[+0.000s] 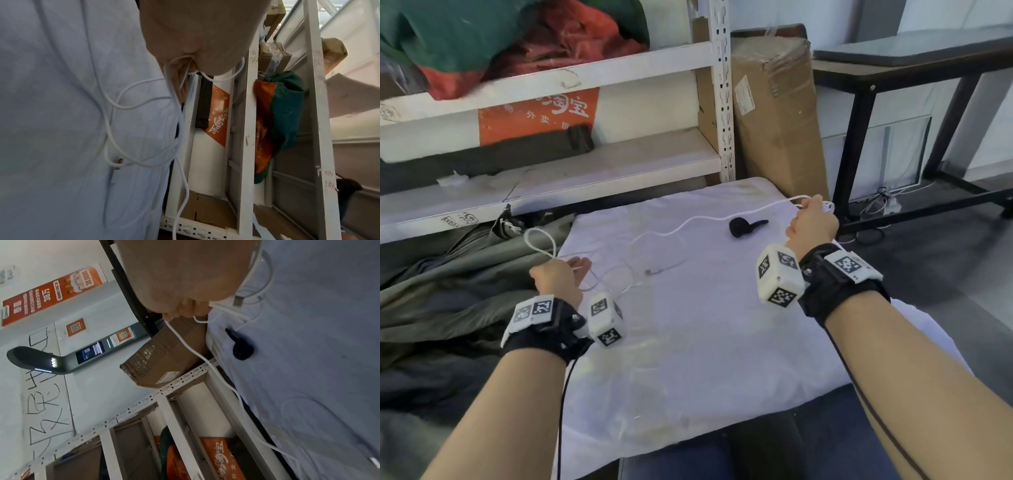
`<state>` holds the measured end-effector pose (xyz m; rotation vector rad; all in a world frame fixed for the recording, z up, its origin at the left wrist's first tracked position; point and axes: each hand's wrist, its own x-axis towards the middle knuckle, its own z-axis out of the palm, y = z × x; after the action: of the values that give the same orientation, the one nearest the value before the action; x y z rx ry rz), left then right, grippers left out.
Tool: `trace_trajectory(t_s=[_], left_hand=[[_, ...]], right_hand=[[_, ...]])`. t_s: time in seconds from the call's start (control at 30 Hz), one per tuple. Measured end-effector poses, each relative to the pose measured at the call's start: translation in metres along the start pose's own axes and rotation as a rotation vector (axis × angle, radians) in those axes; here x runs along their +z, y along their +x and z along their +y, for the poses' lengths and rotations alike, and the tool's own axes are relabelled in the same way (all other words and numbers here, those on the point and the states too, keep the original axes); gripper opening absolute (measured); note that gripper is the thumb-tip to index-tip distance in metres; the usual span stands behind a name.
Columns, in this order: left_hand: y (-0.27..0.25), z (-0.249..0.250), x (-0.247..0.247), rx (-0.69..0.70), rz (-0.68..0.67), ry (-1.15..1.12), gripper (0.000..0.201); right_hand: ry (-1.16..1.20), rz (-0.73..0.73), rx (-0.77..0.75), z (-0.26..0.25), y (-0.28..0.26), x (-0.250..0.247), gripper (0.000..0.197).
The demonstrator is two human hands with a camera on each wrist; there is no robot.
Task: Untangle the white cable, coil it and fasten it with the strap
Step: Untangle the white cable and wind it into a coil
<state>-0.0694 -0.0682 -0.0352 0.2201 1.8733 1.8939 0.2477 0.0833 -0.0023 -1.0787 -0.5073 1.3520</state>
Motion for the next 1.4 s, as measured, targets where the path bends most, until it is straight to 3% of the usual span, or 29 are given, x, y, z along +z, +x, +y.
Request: trace_trajectory(t_s=[0.07, 0.17, 0.27, 0.37, 0.43, 0.5, 0.6, 0.7, 0.8, 0.9, 0.97, 1.07, 1.2, 1.33, 1.4], left_hand=[[0.002, -0.006, 0.001, -0.002, 0.027, 0.084, 0.045], [-0.002, 0.001, 0.004, 0.11, -0.031, 0.379, 0.061], [-0.017, 0.017, 0.008, 0.24, -0.083, 0.726, 0.056], [-0.03, 0.03, 0.018, 0.544, -0.029, 0.911, 0.054], [-0.043, 0.035, 0.028, 0.8, -0.136, 0.898, 0.055], [-0.062, 0.038, 0.043, 0.916, -0.387, 0.846, 0.058], [-0.093, 0.04, 0.062, 0.851, -0.736, 0.881, 0.071], [-0.098, 0.038, 0.073, 0.816, -0.873, 0.918, 0.066], [-0.098, 0.04, 0.075, 0.807, -0.826, 0.872, 0.056], [-0.099, 0.042, 0.077, 0.948, -0.741, 0.915, 0.054], [-0.098, 0.043, 0.078, 0.982, -0.752, 0.919, 0.043], [-0.095, 0.041, 0.077, 0.876, -0.822, 0.954, 0.022], [-0.097, 0.034, 0.077, 0.862, -0.837, 1.019, 0.009], [-0.103, 0.027, 0.08, 0.729, -0.875, 0.832, 0.005], [-0.101, 0.024, 0.081, 0.674, -0.903, 0.845, 0.007]], right_hand=[[-0.058, -0.079, 0.032, 0.006, -0.003, 0.003, 0.034], [-0.097, -0.158, 0.046, 0.011, -0.006, 0.008, 0.031], [-0.149, -0.307, 0.083, 0.01, -0.014, 0.014, 0.029], [-0.262, -0.47, 0.106, 0.008, -0.026, 0.018, 0.028], [-0.309, -0.573, 0.127, 0.005, -0.035, 0.023, 0.03], [-0.348, -0.684, 0.159, 0.004, -0.044, 0.028, 0.032], [-0.4, -0.86, 0.205, 0.003, -0.056, 0.037, 0.033], [-0.454, -1.004, 0.255, 0.0, -0.063, 0.039, 0.035], [-0.522, -1.085, 0.277, -0.001, -0.065, 0.035, 0.036], [-0.591, -1.162, 0.318, 0.0, -0.067, 0.032, 0.034], [-0.638, -1.209, 0.36, 0.003, -0.07, 0.031, 0.032], [-0.725, -1.237, 0.402, 0.004, -0.072, 0.03, 0.033], [-0.83, -1.297, 0.429, -0.002, -0.074, 0.026, 0.037], [-0.713, -1.336, 0.461, -0.006, -0.073, 0.021, 0.041], [-0.574, -1.348, 0.482, -0.008, -0.071, 0.02, 0.042]])
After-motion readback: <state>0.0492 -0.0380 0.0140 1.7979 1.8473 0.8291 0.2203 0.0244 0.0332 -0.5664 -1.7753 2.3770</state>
